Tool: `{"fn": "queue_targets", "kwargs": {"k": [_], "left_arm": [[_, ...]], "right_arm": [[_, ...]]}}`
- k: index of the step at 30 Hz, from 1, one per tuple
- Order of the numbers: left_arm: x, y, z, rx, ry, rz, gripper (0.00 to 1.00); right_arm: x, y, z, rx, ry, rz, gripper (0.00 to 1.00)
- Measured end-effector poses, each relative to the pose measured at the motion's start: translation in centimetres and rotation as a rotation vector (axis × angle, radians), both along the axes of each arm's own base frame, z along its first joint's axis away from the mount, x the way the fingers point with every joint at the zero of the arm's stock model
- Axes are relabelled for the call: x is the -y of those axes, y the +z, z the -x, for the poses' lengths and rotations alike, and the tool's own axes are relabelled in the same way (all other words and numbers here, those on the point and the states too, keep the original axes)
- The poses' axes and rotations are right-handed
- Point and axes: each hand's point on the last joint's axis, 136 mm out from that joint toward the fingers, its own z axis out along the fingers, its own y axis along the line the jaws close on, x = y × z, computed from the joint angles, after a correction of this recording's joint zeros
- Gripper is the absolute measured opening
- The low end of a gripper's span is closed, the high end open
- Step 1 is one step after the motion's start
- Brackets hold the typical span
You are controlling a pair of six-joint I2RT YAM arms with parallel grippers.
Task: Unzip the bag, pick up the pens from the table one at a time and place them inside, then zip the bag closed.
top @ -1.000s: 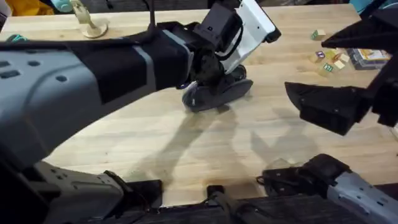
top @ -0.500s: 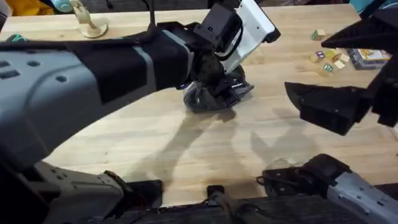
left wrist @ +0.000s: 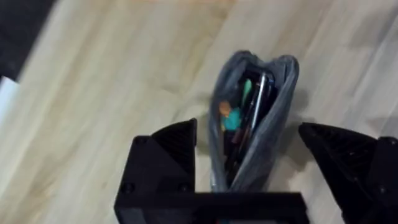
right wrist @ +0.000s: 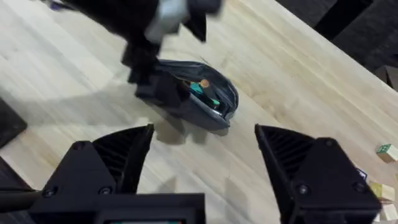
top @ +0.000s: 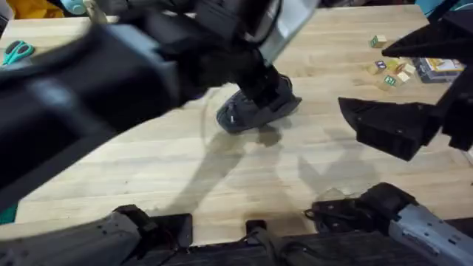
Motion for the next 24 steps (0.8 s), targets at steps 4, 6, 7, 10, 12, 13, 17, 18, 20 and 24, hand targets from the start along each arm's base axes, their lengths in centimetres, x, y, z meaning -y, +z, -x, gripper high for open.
{"fn": "queue_targets", "kwargs": {"k": [4,6,7,10,12,13,17,18,20,24], "left_arm": [[-2.3,3.3,-0.3,0.049,0.043,0.056,0.992],[-3.7,4.6,-0.4,0.062,0.070,0.078,0.992],[-4.5,5.1,-0.4,0.065,0.082,0.088,0.992],[-6.8,6.6,-0.2,0.073,0.118,0.118,0.992],[-8.3,7.3,0.2,0.073,0.131,0.128,0.992],[-9.1,7.6,0.5,0.071,0.137,0.128,0.993],[-11.8,7.3,1.6,0.034,0.150,0.104,0.994],[-12.2,6.9,2.1,0.014,0.143,0.092,0.994],[-13.0,5.6,3.4,-0.050,0.112,0.054,0.994],[-14.0,3.6,6.0,-0.142,0.015,-0.010,0.994]], "right_arm": [[0.0,0.0,0.0,0.000,0.000,0.000,0.998],[0.0,0.0,0.0,0.000,0.000,0.000,0.998],[0.0,0.0,0.0,0.000,0.000,0.000,0.998],[0.0,0.0,0.0,-0.001,-0.001,-0.001,0.998],[0.0,0.0,0.0,-0.005,-0.007,-0.009,0.998],[0.0,0.0,0.0,-0.009,-0.011,-0.014,0.998],[0.0,0.0,0.0,-0.028,-0.036,-0.045,0.998],[0.0,0.0,0.0,-0.034,-0.044,-0.055,0.998],[0.0,0.0,0.0,-0.044,-0.056,-0.069,0.998],[0.0,0.0,0.0,-0.054,-0.068,-0.085,0.997]]}}
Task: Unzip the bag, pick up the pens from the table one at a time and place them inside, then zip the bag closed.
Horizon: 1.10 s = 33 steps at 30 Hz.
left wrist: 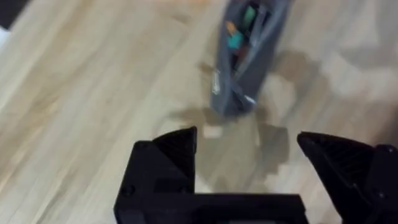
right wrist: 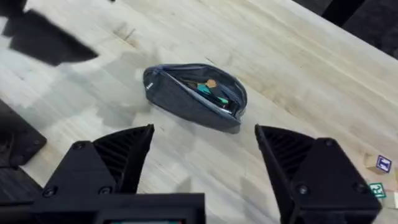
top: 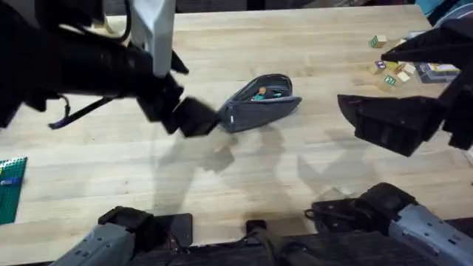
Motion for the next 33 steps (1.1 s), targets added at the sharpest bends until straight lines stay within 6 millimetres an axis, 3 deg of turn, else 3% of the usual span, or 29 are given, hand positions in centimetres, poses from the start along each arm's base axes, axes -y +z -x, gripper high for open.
{"fn": "queue_targets", "kwargs": {"k": [6,13,17,24,28,33], "left_arm": [[-1.2,-1.3,2.4,-0.023,-0.158,-0.076,0.994],[-1.9,-1.1,2.1,0.069,-0.283,-0.099,0.993],[-2.2,-1.2,1.5,0.089,-0.316,-0.088,0.993],[-3.4,-3.1,-0.6,0.025,-0.301,-0.038,0.993],[-3.9,-4.2,-1.6,-0.015,-0.299,0.012,0.993],[-4.1,-5.4,-2.7,-0.051,-0.293,0.046,0.993]], "right_arm": [[-1.2,0.1,0.8,-0.031,0.056,-0.061,0.998],[-2.5,0.4,1.6,-0.133,0.043,-0.212,0.998],[-2.8,0.5,1.8,-0.206,-0.016,-0.305,0.998],[-2.9,0.6,1.9,-0.347,-0.155,-0.480,0.998],[-2.7,1.5,0.9,-0.337,-0.226,-0.555,0.998],[-2.6,1.2,-0.2,-0.359,-0.288,-0.570,0.998]]}}
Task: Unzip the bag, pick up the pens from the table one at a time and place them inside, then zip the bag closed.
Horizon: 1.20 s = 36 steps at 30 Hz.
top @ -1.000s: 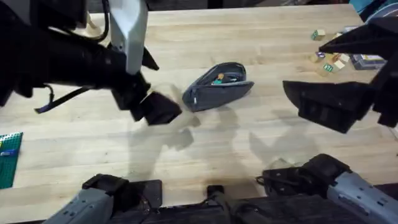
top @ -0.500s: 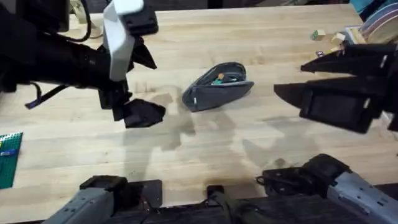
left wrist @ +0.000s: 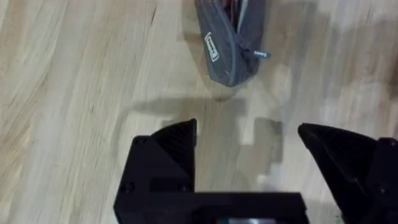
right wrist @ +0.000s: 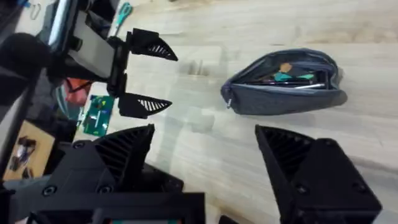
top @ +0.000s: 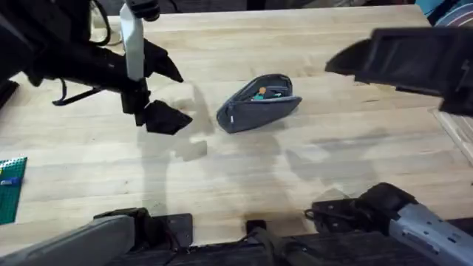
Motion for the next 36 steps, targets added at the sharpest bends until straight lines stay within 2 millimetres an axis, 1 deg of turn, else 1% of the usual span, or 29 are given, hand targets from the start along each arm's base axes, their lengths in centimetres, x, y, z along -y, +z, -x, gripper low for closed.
{"fn": "queue_targets", "kwargs": {"k": [2,5,10,17,24,32,36], "left_arm": [[0.1,-0.4,-0.4,-0.004,-0.004,0.006,0.993],[0.1,-0.9,-0.9,-0.012,-0.006,0.009,0.993],[0.1,-1.4,-1.0,-0.031,-0.007,0.009,0.993],[0.1,-1.6,-1.1,-0.037,-0.007,0.009,0.994],[0.1,-1.6,-1.1,-0.037,-0.007,0.010,0.993],[0.1,-1.6,-1.1,-0.037,-0.007,0.009,0.993],[0.1,-1.6,-1.1,-0.037,-0.007,0.009,0.993]], "right_arm": [[-0.2,-0.5,-0.6,-0.030,-0.009,0.007,0.998],[-0.6,-1.8,-1.6,-0.105,-0.027,0.017,0.998],[-1.4,-3.9,-3.0,-0.213,-0.037,0.039,0.998],[-3.7,-6.1,-3.4,-0.297,0.030,0.084,0.997],[-6.7,-8.8,-3.6,-0.366,0.111,0.168,0.998],[-10.0,-9.0,-4.5,-0.273,0.136,0.215,0.998],[-11.0,-10.2,-4.6,-0.311,0.101,0.230,0.998]]}}
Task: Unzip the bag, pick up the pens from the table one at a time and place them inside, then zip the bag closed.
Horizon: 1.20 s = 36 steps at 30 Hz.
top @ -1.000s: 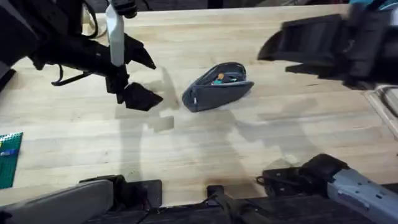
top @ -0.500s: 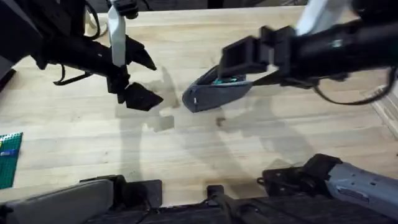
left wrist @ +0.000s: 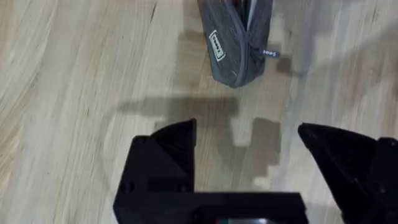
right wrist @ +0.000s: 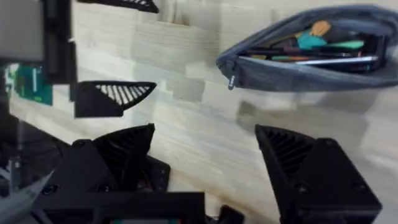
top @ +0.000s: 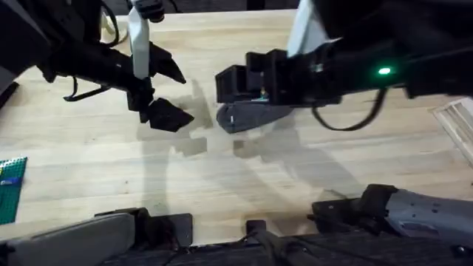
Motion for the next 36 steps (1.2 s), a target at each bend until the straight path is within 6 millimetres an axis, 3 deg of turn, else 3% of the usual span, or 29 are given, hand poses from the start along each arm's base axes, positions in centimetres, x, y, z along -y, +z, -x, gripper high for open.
{"fn": "queue_targets", "kwargs": {"k": [9,23,36], "left_arm": [[0.0,0.0,0.1,-0.005,0.000,0.000,0.994],[0.0,0.0,0.1,-0.006,0.000,0.000,0.993],[0.0,0.0,0.1,-0.007,0.000,0.000,0.993]], "right_arm": [[-2.8,-3.0,-0.2,-0.130,-0.131,-0.011,0.998],[-4.7,-7.1,-1.4,-0.215,-0.202,0.029,0.997],[-4.4,-10.2,-3.3,-0.224,-0.257,0.104,0.999]]}}
